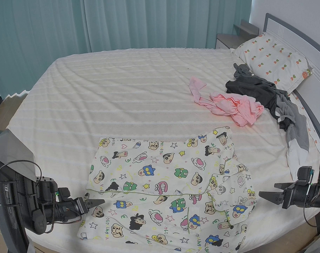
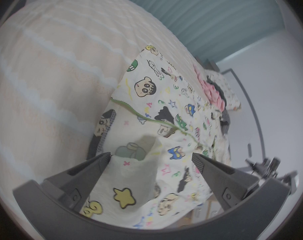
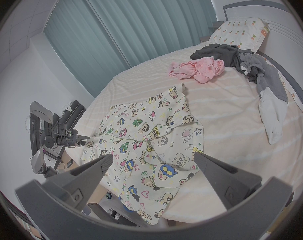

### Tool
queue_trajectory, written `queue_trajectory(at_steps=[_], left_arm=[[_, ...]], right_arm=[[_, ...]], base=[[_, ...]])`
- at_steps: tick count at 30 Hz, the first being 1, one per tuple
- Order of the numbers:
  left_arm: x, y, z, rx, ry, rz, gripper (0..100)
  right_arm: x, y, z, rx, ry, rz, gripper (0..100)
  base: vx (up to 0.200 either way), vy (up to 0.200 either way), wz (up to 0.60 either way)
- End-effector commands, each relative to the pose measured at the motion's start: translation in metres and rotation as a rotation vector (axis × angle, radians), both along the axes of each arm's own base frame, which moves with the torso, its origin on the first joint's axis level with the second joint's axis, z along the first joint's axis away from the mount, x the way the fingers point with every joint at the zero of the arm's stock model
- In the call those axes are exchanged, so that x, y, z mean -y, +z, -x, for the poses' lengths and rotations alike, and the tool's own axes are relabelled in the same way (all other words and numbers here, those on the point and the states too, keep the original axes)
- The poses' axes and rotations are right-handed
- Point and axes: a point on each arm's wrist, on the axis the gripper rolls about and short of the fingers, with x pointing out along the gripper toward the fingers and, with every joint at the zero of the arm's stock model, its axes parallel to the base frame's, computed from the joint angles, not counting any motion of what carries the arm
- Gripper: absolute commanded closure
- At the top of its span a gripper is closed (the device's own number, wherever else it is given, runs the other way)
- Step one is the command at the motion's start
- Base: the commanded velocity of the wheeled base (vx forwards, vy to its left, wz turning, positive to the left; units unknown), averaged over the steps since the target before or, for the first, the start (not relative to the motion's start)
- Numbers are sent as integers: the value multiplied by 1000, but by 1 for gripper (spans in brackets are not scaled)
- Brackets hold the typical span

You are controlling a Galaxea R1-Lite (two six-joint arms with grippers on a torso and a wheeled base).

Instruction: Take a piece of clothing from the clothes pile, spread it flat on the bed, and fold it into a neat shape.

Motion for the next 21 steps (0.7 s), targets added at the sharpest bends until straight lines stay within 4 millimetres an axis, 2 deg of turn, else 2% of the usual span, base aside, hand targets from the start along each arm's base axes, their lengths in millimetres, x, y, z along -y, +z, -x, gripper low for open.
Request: queue_trajectory(at_steps=[1, 5, 6, 9, 21], left_arm=[[4, 29, 9, 31, 57, 81, 0], [5, 30, 10, 30, 61, 80, 0], [6, 32, 10, -4, 125, 123, 0], [6, 35, 10, -17, 163, 154, 0], [4, 34, 14, -55, 233, 109, 0]], right_arm=[[0, -5, 0, -32, 5, 2, 0], [-1, -9, -1, -50, 10, 3, 0], [-3, -17, -3, -100, 24, 8, 0], [-5, -22, -5, -128, 39, 13, 0], [-6, -21, -2, -119, 43, 15, 0]], base=[[0, 0, 0], [-200, 0, 0], [-200, 0, 0], [-200, 0, 0], [-200, 0, 0]])
